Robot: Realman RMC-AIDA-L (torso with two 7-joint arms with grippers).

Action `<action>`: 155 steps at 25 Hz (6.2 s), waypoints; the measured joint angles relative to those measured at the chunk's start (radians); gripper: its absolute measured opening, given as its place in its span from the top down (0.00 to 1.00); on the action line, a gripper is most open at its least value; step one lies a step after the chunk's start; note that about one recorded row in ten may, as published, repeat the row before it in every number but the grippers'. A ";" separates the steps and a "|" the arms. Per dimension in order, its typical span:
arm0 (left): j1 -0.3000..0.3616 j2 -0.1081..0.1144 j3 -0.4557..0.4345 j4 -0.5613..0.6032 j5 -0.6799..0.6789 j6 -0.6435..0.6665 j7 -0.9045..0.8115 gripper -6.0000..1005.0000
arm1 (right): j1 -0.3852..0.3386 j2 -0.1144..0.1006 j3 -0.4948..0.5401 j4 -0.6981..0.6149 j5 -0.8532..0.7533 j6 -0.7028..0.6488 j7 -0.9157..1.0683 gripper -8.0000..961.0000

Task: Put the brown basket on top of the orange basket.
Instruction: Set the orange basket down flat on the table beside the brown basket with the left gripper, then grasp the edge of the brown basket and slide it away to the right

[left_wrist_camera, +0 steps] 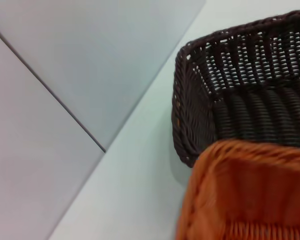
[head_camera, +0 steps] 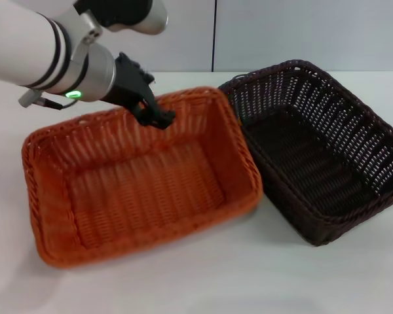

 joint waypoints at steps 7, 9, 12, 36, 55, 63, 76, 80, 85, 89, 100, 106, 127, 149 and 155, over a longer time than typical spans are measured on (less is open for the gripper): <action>0.081 -0.003 0.000 -0.185 0.078 0.058 -0.053 0.22 | -0.001 0.000 -0.005 0.000 -0.001 -0.002 0.000 0.13; 0.144 -0.004 0.017 -0.247 0.103 0.164 -0.095 0.22 | 0.003 0.003 -0.001 0.000 -0.001 -0.002 0.000 0.13; 0.322 -0.004 0.078 -0.320 0.115 0.483 -0.175 0.22 | 0.016 0.005 0.004 0.001 0.002 0.002 0.000 0.13; 0.570 -0.003 0.220 0.932 0.016 2.410 -0.725 0.22 | 0.093 0.012 -0.014 0.019 -0.028 0.067 0.000 0.13; 0.453 -0.009 0.212 1.261 -0.036 2.608 -0.777 0.22 | 0.147 -0.003 -0.086 -0.050 -0.097 0.147 -0.014 0.13; 0.445 -0.009 0.206 1.305 -0.046 2.606 -0.799 0.22 | 0.127 -0.001 -0.105 -0.292 -0.240 0.458 0.015 0.13; 0.444 -0.009 0.202 1.338 -0.063 2.593 -0.841 0.22 | -0.007 -0.006 -0.371 -1.030 -0.454 1.243 0.310 0.13; 0.443 -0.009 0.202 1.341 -0.063 2.593 -0.841 0.22 | 0.003 -0.033 -0.408 -1.131 -0.678 1.363 0.579 0.13; 0.440 -0.008 0.202 1.333 -0.063 2.592 -0.841 0.22 | 0.049 -0.073 -0.419 -1.173 -1.033 1.371 0.975 0.13; 0.434 -0.007 0.202 1.332 -0.063 2.592 -0.841 0.22 | 0.085 -0.089 -0.403 -1.189 -1.267 1.331 1.228 0.13; 0.410 -0.005 0.199 1.342 -0.073 2.584 -0.841 0.22 | 0.211 -0.105 -0.236 -1.256 -1.886 1.026 1.819 0.13; 0.404 -0.003 0.199 1.343 -0.076 2.558 -0.841 0.22 | 0.365 -0.140 0.005 -1.298 -2.135 0.597 2.057 0.13; 0.381 -0.007 0.203 1.339 -0.077 2.532 -0.841 0.22 | 0.539 -0.229 0.023 -1.300 -2.371 0.001 1.736 0.13; 0.380 -0.009 0.206 1.335 -0.077 2.533 -0.841 0.22 | 0.578 -0.208 -0.134 -1.193 -2.500 -0.132 1.522 0.13; 0.384 -0.009 0.210 1.333 -0.077 2.533 -0.841 0.22 | 0.580 -0.187 -0.148 -1.185 -2.555 -0.093 1.505 0.14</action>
